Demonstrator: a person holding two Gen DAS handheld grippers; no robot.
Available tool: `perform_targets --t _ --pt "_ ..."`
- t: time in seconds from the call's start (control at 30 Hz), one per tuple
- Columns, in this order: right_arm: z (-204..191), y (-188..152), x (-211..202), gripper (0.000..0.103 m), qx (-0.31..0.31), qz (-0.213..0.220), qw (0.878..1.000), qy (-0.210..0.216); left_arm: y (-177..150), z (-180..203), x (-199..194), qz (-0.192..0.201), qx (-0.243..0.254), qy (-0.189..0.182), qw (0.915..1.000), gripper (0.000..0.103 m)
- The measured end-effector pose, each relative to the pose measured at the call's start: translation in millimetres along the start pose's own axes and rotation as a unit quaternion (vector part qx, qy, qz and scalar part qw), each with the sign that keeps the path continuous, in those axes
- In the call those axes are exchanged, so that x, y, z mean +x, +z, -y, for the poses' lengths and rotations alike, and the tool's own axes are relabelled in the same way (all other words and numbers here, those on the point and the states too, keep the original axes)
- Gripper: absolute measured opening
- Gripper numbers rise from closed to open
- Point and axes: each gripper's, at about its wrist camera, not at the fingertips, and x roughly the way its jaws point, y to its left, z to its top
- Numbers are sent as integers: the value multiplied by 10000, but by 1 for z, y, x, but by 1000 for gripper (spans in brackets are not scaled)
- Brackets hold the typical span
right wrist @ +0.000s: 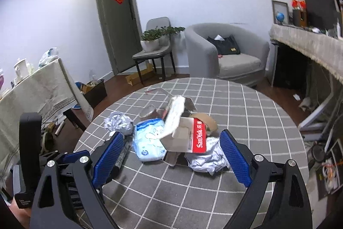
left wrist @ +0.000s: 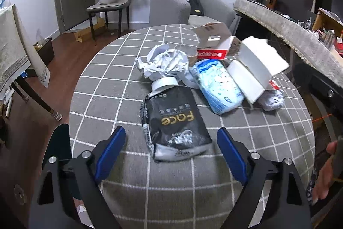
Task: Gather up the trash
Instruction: 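Reach the left tool to the black Face snack bag and close on it, then lift the black bag with the left tool while the right tool grasps the white SanDisk box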
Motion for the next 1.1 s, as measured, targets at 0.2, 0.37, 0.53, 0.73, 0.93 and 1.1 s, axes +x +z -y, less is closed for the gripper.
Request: perform_targets --t 0.2,0.37,0.53,0.73,0.93,1.1 --pt "-2 2 11 76 28 -79 10000 8 5 -3 6 -7 77 -92 9999 77" --pt "-5 3 21 67 -13 -144 9999 -46 8 -9 5 33 165 -270 9995 65" --pt "-8 5 32 58 49 -259 9995 -149 8 -17 1 66 208 -447 9988 59" --pt "-15 12 43 48 71 -312 9991 -287 4 -32 -3 35 288 -739 9968 58" --pt "-21 13 55 35 169 -363 9978 -522 0 -50 -10 -8 268 -1109 9935 58" --pt "-20 14 61 20 286 -414 9968 -617 1 -60 -19 17 223 -1545 9877 58"
